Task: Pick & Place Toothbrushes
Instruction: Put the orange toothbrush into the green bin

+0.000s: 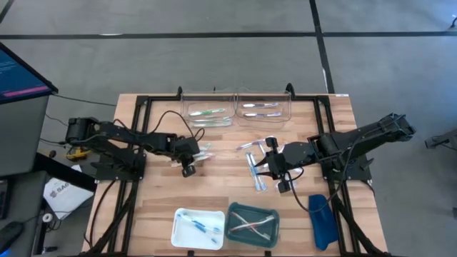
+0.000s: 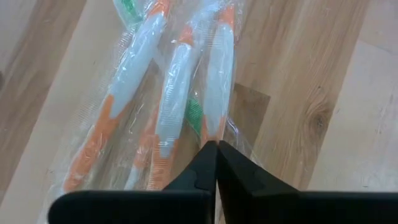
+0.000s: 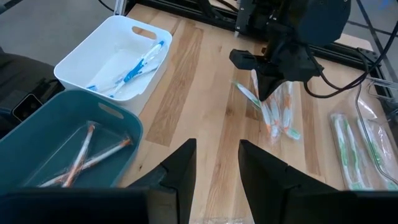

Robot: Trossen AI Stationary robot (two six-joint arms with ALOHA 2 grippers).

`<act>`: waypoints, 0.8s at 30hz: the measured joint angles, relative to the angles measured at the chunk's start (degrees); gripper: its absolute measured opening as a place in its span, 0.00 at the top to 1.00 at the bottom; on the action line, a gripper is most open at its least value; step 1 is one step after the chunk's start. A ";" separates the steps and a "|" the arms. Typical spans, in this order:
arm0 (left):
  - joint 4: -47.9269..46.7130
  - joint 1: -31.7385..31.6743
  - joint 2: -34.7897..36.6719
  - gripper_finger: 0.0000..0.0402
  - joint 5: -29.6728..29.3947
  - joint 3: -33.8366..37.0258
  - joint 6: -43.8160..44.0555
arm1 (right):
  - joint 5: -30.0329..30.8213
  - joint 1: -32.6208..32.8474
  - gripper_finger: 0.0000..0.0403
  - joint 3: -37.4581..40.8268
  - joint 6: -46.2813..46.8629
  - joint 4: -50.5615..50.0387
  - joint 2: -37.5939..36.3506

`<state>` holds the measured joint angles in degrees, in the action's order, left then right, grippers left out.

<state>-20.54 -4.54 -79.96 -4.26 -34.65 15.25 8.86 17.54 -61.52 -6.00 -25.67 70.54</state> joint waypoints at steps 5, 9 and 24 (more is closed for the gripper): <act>-0.04 0.00 0.04 1.00 0.01 -0.02 -0.32 | 0.00 0.00 0.72 0.00 0.00 0.00 0.00; -0.18 0.00 0.05 1.00 0.03 -0.11 -0.42 | 0.00 0.00 0.72 0.00 0.00 0.00 0.00; -1.73 5.92 0.09 1.00 -0.26 -7.74 -2.97 | 0.00 0.04 0.72 0.00 0.18 -0.06 0.00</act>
<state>-22.27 1.39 -79.88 -4.52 -42.40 12.27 8.86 17.58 -61.52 -5.82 -25.73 70.54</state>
